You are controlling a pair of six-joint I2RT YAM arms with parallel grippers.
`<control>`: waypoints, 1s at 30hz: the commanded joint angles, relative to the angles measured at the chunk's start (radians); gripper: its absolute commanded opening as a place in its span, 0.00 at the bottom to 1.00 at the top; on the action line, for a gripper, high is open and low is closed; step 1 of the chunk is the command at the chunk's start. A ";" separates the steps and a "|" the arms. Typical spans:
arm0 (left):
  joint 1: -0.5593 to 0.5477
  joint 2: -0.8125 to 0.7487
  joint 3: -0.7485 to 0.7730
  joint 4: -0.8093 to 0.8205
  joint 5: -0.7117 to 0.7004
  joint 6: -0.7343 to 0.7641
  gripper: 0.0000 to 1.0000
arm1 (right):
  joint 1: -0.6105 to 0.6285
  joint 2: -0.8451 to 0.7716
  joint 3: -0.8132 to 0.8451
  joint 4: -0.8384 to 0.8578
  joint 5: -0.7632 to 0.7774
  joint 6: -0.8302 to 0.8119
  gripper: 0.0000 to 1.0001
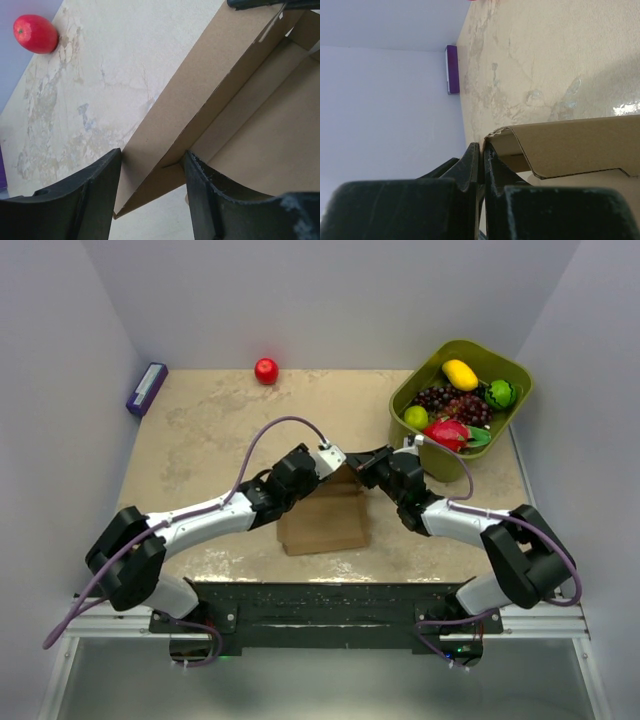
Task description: Fold the paper box
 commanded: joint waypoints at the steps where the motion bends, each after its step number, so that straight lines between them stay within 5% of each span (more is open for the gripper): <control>1: -0.014 0.007 -0.015 0.057 -0.024 0.028 0.53 | 0.002 -0.033 -0.015 -0.017 0.013 -0.046 0.03; 15: -0.048 0.047 -0.015 0.051 -0.067 0.030 0.44 | 0.002 -0.279 -0.047 -0.237 0.125 -0.212 0.61; 20: -0.049 0.055 -0.011 0.043 -0.066 0.027 0.42 | 0.002 -0.403 -0.067 -0.365 0.158 -0.330 0.63; 30: -0.051 0.072 -0.003 0.034 -0.063 0.021 0.36 | 0.048 -0.491 -0.226 -0.410 0.186 -0.500 0.49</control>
